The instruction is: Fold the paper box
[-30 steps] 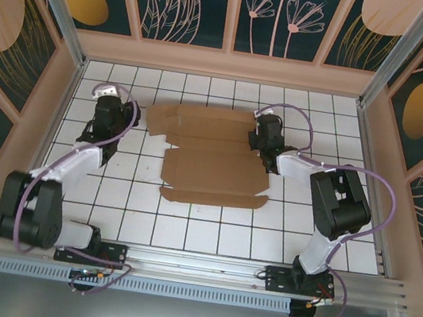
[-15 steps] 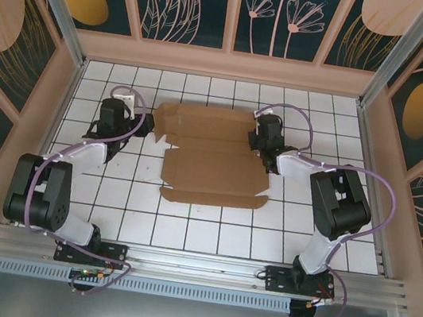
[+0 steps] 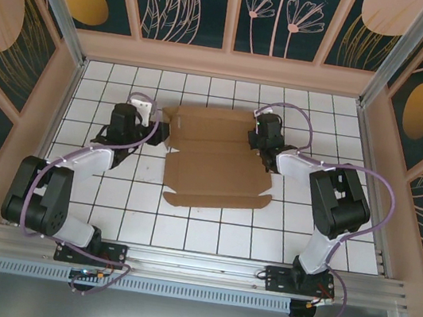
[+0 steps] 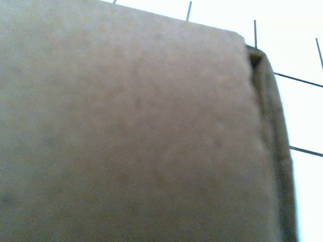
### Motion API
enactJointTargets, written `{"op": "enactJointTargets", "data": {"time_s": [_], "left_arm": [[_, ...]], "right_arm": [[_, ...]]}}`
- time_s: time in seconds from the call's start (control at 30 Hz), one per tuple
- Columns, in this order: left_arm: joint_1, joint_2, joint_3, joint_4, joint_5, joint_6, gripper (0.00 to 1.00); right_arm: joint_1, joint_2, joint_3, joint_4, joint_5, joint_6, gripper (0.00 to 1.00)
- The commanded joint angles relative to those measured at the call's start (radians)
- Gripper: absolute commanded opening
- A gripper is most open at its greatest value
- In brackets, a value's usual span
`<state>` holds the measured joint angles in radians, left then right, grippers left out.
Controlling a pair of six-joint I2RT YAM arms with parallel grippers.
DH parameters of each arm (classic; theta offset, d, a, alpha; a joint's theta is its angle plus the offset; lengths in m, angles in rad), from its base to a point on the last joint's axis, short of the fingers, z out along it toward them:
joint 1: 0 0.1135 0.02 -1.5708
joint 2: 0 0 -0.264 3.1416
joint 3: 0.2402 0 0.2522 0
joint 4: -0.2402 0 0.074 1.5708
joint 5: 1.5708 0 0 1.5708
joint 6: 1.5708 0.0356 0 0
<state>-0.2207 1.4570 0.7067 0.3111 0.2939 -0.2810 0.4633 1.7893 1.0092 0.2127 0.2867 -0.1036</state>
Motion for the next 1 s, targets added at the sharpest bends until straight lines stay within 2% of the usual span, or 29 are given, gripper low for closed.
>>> {"op": "enactJointTargets", "data": {"time_s": [0.0,0.3,0.53,0.77,0.97], "left_arm": [[-0.024,-0.001,0.001,0.048,0.019,0.041,0.50],[-0.034,-0.007,0.009,0.096,-0.023,0.199,0.53],[-0.034,0.026,-0.006,0.183,0.068,0.257,0.56],[-0.044,0.074,-0.022,0.228,0.162,0.252,0.54],[-0.063,0.076,-0.034,0.212,0.121,0.242,0.53]], "right_arm": [[0.011,0.041,-0.001,-0.087,-0.004,-0.059,0.00],[0.011,0.041,0.005,-0.090,-0.015,-0.068,0.00],[0.012,0.038,0.005,-0.094,-0.037,-0.071,0.00],[0.014,0.041,0.005,-0.094,-0.040,-0.071,0.00],[0.014,0.046,0.008,-0.096,-0.031,-0.068,0.00]]}}
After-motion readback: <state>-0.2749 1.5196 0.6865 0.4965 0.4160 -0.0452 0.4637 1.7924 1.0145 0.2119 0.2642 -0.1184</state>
